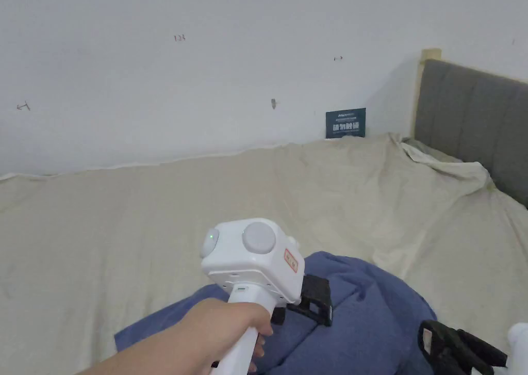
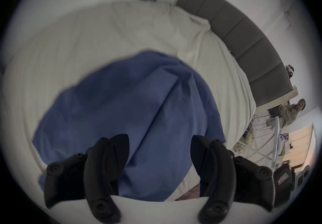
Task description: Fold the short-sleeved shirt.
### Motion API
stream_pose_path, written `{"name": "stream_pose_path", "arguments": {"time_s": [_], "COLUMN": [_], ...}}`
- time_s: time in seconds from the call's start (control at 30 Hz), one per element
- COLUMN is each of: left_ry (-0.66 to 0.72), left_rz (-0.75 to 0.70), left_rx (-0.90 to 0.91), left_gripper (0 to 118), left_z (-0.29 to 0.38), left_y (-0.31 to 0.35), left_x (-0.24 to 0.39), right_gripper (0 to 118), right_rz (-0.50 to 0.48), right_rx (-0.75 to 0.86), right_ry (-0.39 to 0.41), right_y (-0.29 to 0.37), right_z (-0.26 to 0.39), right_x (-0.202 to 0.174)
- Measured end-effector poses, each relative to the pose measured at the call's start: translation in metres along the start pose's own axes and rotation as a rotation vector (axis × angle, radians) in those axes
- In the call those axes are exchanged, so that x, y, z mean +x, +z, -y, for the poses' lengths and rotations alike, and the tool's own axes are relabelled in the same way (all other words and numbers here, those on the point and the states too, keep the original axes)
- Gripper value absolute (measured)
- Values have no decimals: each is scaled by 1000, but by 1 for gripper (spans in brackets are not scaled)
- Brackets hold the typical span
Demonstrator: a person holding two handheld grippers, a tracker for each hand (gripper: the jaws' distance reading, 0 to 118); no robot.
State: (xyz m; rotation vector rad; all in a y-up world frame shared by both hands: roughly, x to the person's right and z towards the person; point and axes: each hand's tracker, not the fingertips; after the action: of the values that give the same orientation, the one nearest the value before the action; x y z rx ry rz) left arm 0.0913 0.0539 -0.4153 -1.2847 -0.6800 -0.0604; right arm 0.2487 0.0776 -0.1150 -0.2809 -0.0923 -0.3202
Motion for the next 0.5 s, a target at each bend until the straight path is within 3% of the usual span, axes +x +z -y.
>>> {"name": "stream_pose_path", "arguments": {"time_s": [0.17, 0.27, 0.33, 0.37, 0.4, 0.47, 0.5], "left_ry": [20, 16, 22, 17, 10, 21, 54], "left_rz": [44, 46, -34, -65, -74, -102, -116], "left_rx": [59, 186, 321, 388, 436, 510, 548], "left_gripper": [79, 78, 75, 69, 55, 1, 0], "left_z": [11, 39, 64, 82, 97, 128, 147], "left_y": [16, 67, 102, 117, 133, 159, 171], "left_x": [-21, -26, -40, -45, -53, -75, -86], "right_gripper": [0, 0, 0, 0, 0, 0, 0], "right_rz": [14, 25, 35, 39, 43, 50, 53], "right_rx": [-24, -5, 7, 11, 13, 15, 14], "right_ry": [-13, -29, -31, -30, -29, -25, -22], "right_y": [-7, -7, -5, -4, -4, -3, -3], "right_z": [0, -6, -10, -11, -11, -12, -13], "right_x": [9, 14, 14, 14, 13, 10, 8]}}
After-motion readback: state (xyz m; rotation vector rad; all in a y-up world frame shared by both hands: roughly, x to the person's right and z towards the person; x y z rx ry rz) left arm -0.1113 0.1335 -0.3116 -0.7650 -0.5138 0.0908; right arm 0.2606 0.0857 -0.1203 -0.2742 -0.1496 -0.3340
